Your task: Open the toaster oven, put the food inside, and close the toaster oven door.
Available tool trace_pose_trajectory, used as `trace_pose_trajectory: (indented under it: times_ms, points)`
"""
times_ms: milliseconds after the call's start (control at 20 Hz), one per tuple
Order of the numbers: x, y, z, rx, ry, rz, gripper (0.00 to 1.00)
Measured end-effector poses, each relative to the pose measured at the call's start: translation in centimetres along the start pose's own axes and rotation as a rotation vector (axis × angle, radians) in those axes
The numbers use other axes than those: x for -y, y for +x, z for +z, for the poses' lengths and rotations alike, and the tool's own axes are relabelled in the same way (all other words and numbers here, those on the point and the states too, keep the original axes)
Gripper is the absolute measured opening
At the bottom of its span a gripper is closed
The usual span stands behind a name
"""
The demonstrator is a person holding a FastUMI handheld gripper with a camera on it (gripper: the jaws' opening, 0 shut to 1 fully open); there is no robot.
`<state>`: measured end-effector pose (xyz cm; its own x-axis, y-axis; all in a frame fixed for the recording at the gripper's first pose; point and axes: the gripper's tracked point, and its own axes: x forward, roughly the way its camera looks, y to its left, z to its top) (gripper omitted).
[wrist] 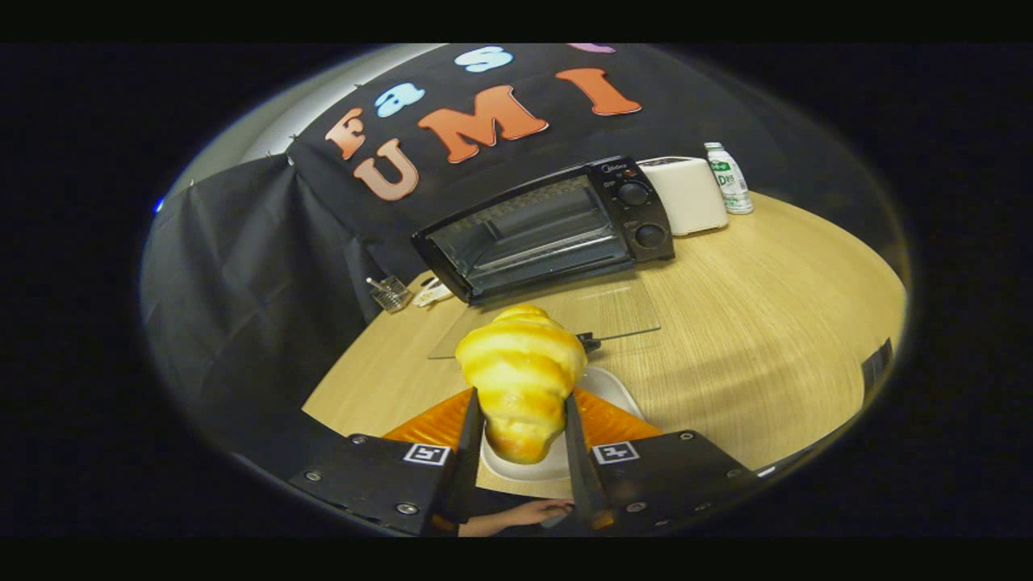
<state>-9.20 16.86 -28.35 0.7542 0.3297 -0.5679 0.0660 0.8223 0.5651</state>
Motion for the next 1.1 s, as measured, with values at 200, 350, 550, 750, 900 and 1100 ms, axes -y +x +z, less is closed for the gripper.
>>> trace_pose_trajectory:
  times_ms: [200,350,550,750,900,1100]
  points:
    - [-2.4,2.6,2.7,0.034,0.124,0.101,0.49]
    - [-3.9,5.3,5.0,0.049,0.227,0.159,0.49]
    - [-4.3,9.3,8.0,0.068,0.362,0.175,0.49]
    - [-2.8,12.6,10.4,0.095,0.39,0.109,0.47]
    - [-2.8,15.0,11.8,0.098,0.368,0.068,0.47]
    - [-2.9,17.9,13.5,0.112,0.348,0.024,0.47]
